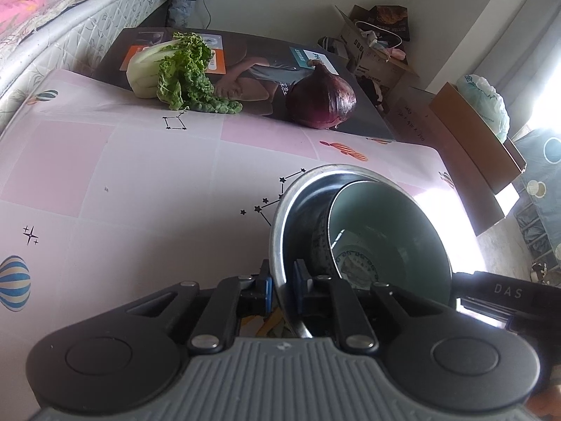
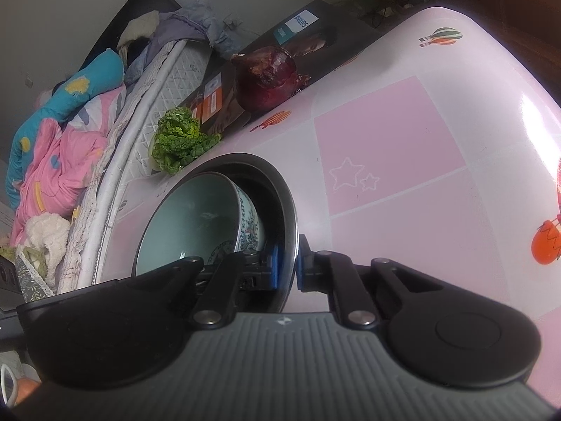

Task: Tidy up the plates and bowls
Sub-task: 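Lift the small steel bowl with green bowl using both grippers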

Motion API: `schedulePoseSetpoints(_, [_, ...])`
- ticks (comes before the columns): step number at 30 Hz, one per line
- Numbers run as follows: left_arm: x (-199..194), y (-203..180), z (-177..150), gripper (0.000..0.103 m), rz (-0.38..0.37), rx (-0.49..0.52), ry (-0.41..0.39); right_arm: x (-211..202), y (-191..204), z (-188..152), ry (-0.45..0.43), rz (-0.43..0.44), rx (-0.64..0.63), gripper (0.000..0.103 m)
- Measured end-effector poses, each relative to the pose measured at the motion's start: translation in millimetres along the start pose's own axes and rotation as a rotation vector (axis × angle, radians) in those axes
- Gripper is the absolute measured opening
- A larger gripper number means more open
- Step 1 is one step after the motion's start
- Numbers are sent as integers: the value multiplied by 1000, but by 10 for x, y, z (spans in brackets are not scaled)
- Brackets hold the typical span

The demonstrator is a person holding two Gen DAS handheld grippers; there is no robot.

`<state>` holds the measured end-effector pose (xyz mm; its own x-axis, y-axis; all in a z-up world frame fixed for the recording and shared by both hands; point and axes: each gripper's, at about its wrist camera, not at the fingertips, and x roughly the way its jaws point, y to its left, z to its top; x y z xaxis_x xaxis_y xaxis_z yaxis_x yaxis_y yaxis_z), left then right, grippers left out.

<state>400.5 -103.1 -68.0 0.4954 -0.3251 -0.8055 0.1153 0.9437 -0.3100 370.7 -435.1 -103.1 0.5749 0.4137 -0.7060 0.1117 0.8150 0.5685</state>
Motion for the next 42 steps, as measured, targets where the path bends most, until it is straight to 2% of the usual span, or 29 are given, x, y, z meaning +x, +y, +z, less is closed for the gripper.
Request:
schedulePoseSetpoints(12, [-173, -28, 26, 12, -31, -1, -32, -188, 106, 14, -31, -4, -17, 9])
schedulePoseSetpoints(23, [-675, -127, -14, 11, -66, 13, -94, -677, 363, -54, -69, 6, -33, 9])
schedulePoseSetpoints(29, [-1030, -172, -172, 11, -83, 20, -107, -1039, 495, -273, -78, 2, -32, 10])
schedulePoseSetpoints(36, [-1409, -168, -532, 11, -88, 29, -108, -1442, 595, -685, -82, 0, -38, 10])
schedulePoseSetpoints(42, [-1562, -136, -848, 12, -88, 33, -92, -1656, 591, -1053, -64, -10, -29, 10])
